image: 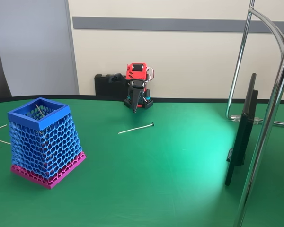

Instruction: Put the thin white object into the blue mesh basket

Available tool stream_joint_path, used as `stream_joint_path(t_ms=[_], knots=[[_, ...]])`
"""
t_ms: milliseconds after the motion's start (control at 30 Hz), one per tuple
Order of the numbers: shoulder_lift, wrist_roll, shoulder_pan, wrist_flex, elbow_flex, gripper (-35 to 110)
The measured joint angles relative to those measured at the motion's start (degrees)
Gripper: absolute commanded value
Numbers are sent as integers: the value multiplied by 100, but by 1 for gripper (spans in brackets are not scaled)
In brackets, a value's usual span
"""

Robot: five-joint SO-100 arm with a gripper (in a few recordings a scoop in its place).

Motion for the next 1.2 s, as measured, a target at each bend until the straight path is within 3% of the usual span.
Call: stream_joint_path(t_ms=[700, 1200], knots=[[-220, -220, -264, 185, -281, 1], [-3015, -88, -1037, 756, -1986, 1]])
